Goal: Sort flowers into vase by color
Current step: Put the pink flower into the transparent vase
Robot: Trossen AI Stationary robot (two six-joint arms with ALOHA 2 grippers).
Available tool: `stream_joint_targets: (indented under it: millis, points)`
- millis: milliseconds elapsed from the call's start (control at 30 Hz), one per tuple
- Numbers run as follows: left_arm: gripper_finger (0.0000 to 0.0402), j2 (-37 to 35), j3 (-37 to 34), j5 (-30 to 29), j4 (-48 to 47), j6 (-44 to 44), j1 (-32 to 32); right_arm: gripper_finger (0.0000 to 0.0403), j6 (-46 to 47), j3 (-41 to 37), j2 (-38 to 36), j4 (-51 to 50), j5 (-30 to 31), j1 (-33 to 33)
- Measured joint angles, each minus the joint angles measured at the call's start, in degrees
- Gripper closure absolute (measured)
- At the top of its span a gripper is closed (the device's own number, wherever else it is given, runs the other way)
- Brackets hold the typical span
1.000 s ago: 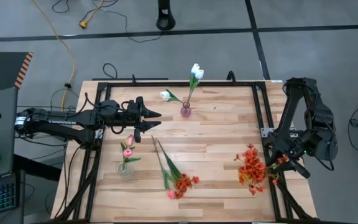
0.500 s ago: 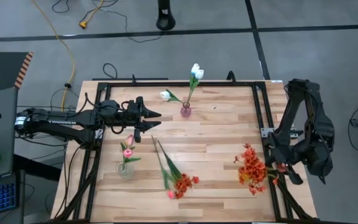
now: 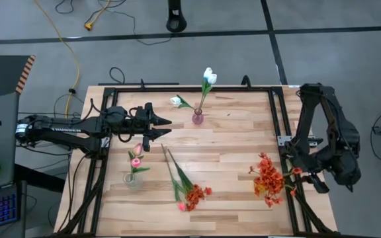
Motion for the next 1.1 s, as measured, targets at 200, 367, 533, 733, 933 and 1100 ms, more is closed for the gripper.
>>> stream_joint_targets:
  millis: [200, 367, 533, 733, 933, 1100]
  points:
    - [0.0256, 0.0, 0.0, -0.01, 0.01, -0.01, -0.01, 0.0226, 1.95, 0.0, -4.12, -0.84, 0.13, 3.15]
    - [0.0256, 0.0, 0.01, 0.0, 0.02, -0.01, -0.01, 0.0226, 4.48, 0.0, -9.16, -4.69, 1.49, 4.4]
    - [0.0256, 0.0, 0.01, 0.0, 0.01, -0.01, -0.01, 0.0226, 4.7, 2.26, -11.98, -9.89, 7.81, 4.4]
    - [0.0256, 0.0, 0.0, 0.09, 0.0, 0.0, -0.03, 0.0226, 3.69, 8.62, -11.97, -14.76, 17.42, 4.05]
    - [0.0256, 0.0, 0.01, 0.07, 0.01, 0.38, -0.03, 0.0226, -6.25, 13.47, -11.77, -13.06, 38.42, 3.4]
    - [0.0256, 0.0, 0.01, 0.05, 0.02, 0.6, -0.03, 0.0226, -10.67, 14.88, -11.73, -7.3, 55.01, 3.17]
